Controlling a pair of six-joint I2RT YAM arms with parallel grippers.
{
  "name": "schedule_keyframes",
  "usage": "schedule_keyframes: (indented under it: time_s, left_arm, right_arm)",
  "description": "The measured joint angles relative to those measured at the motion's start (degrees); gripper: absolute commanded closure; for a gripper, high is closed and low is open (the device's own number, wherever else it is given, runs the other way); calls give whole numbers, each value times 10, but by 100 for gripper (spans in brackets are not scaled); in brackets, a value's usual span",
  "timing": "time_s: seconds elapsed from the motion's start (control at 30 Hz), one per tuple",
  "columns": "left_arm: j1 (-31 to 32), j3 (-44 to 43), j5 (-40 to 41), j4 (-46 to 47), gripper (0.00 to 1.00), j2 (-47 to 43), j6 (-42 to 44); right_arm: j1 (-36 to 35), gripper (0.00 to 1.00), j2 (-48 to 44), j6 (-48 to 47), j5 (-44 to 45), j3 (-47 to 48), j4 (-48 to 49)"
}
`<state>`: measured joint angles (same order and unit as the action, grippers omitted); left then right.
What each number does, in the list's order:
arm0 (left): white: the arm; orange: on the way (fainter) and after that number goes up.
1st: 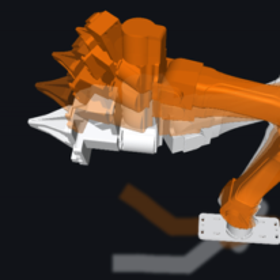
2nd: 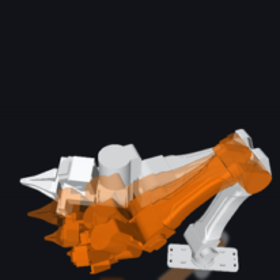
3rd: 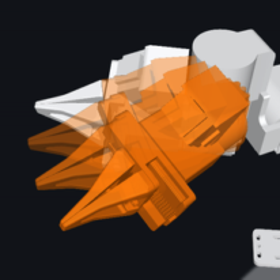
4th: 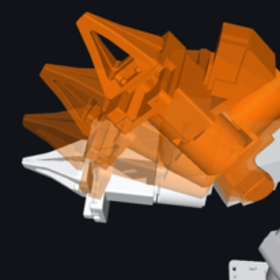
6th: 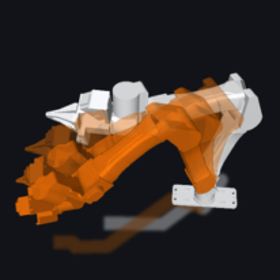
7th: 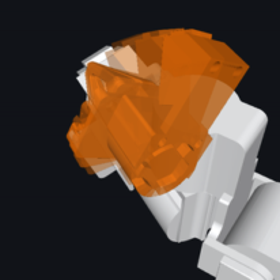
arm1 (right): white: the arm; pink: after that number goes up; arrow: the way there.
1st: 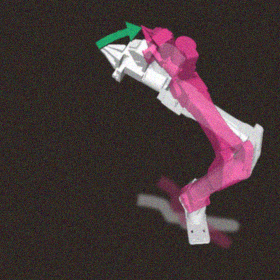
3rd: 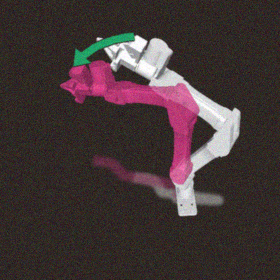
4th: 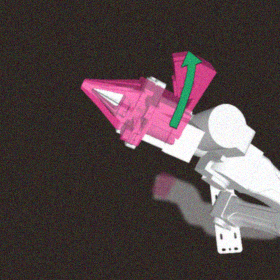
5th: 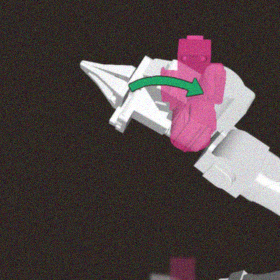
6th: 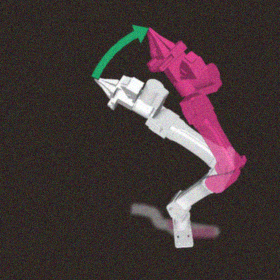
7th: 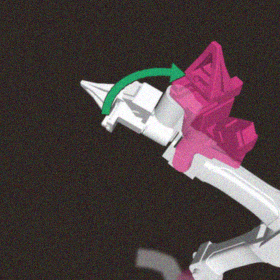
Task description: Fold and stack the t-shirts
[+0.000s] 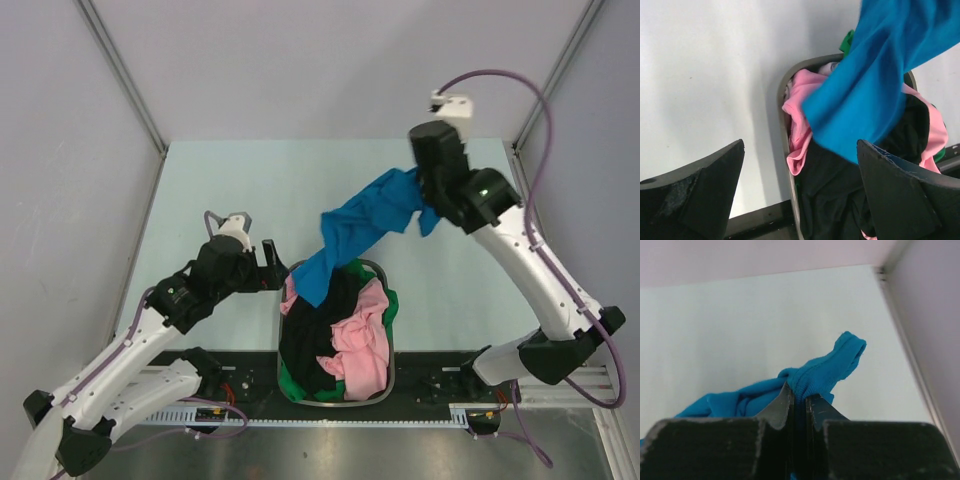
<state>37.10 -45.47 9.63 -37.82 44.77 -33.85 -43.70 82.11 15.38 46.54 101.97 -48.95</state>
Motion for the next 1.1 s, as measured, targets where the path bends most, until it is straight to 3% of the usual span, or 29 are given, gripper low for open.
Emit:
schedule_keyframes:
  time_s: [0.23,0.37,0.4,0.43,0.67,0.87,1.1]
  left_arm:
    - [10,-42,-51,2,3,31,14]
    - [28,-85,-79,14,3,54,14]
    - [37,-96,-85,20,4,60,14]
    - [48,-104,-91,29,4,68,13]
    - [185,-124,-90,74,7,166,-16]
    - [319,-174,-46,58,12,330,-71]
    - [412,-310,15,-20,11,464,-153]
  right_arm:
    - [292,100,-15,28,-73,-26,-5]
    - [339,97,4,52,-113,-62,-4]
    - [339,33,14,57,-121,-73,-3]
    - [339,1,26,63,-128,-82,-3]
    - [333,0,120,106,-172,-139,-8]
    - [322,0,78,118,-186,-188,-9]
    - [303,0,22,119,-184,-221,1]
